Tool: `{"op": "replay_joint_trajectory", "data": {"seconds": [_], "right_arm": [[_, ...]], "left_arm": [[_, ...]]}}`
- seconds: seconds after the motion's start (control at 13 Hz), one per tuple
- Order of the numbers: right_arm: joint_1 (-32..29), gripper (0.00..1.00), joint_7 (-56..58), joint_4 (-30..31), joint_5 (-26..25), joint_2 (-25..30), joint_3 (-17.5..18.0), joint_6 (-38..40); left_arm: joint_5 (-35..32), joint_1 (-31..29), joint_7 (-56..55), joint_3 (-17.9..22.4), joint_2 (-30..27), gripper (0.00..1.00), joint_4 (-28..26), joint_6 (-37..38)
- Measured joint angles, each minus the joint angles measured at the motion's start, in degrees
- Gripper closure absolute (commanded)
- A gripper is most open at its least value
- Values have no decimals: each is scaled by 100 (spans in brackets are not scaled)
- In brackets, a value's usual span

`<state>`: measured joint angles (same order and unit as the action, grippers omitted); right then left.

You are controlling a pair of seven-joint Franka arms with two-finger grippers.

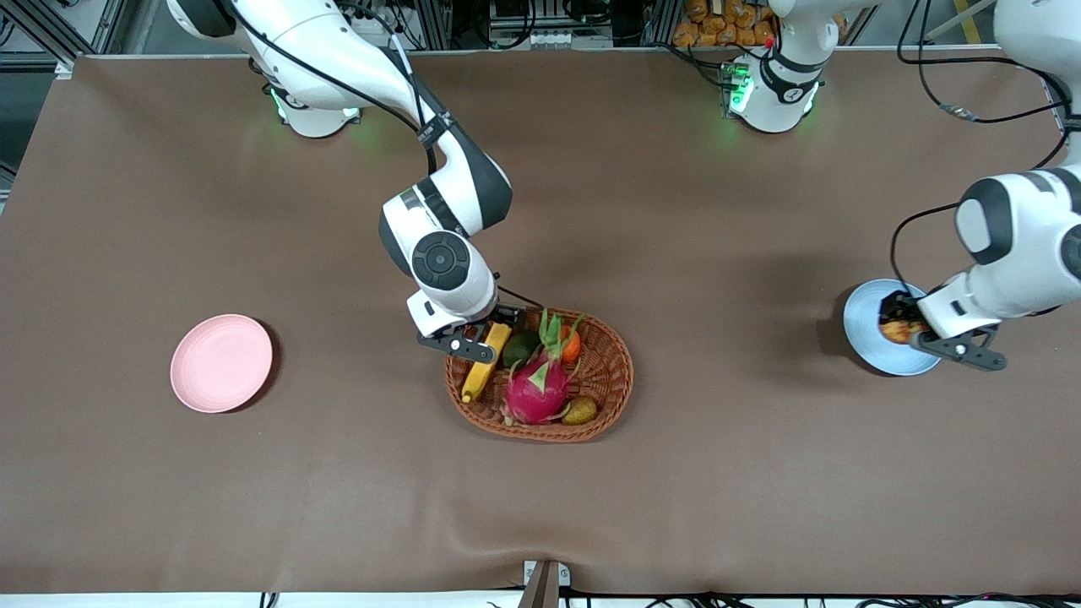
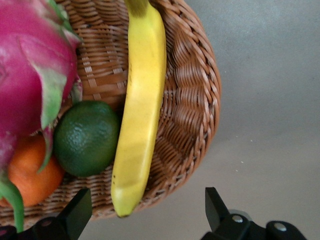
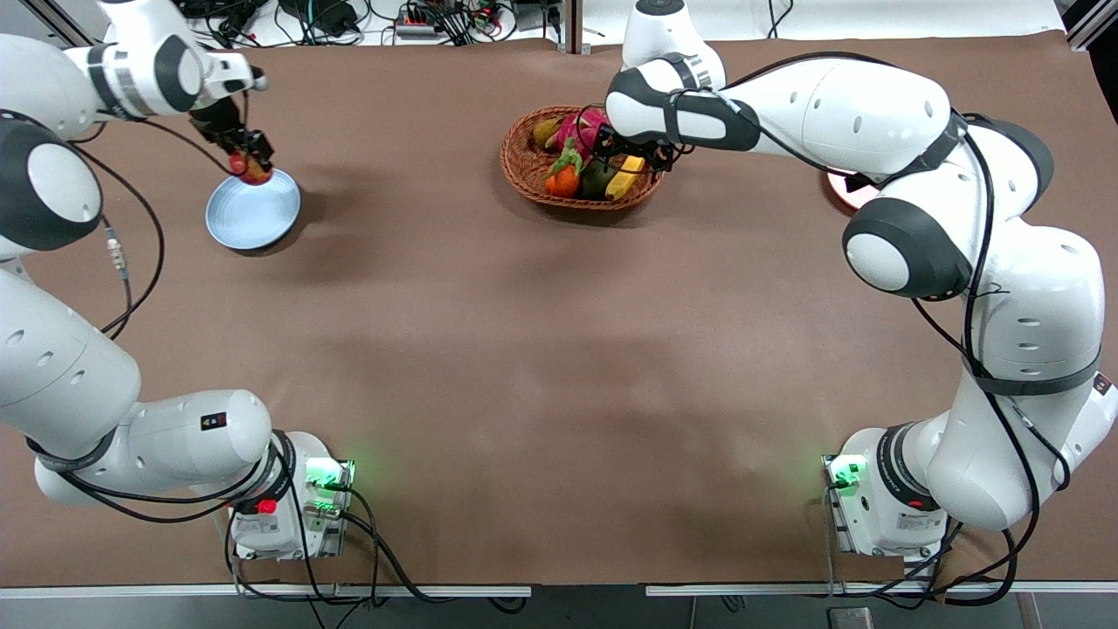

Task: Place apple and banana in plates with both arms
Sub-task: 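Lower the apple onto the blue plate while the right gripper grasps the banana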

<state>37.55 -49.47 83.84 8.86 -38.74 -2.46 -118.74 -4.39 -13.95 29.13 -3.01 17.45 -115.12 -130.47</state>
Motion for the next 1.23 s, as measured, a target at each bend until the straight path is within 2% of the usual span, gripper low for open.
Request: {"op": "replay_joint_trajectory", "data": {"seconds": [0.31,0.38,0.54,0.62,0.85,1.0,1.15,1.23], "right_arm": [[154,0,-159,-13,-13,-167,0,-238],[210,7,-166,-13,-16,-229,0,-300],[293,28,-180,-15,-21,-336,-2,-422],[304,32,-180,-19,-23,-361,-3,-438],[303,34,-180,-42,-26,-365,-43,-439],[303,35,-180,-49,-31,-366,-56,-439],[303,41,-180,-51,-107,-366,-57,-439],[303,50,-180,-51,-124,-366,-57,-439]], "left_arm": [[-6,-397,427,-3,74,71,-672,-937],[-6,-397,427,-12,141,70,-760,-1085],[-6,-397,427,-28,251,64,-788,-1249],[-6,-398,427,-29,290,61,-789,-1343],[-7,-452,501,-29,459,61,-792,-1568],[-7,-533,653,-28,522,56,-792,-1613],[-8,-597,715,-28,538,31,-794,-1614],[-8,-621,727,-28,559,6,-796,-1614]]}}
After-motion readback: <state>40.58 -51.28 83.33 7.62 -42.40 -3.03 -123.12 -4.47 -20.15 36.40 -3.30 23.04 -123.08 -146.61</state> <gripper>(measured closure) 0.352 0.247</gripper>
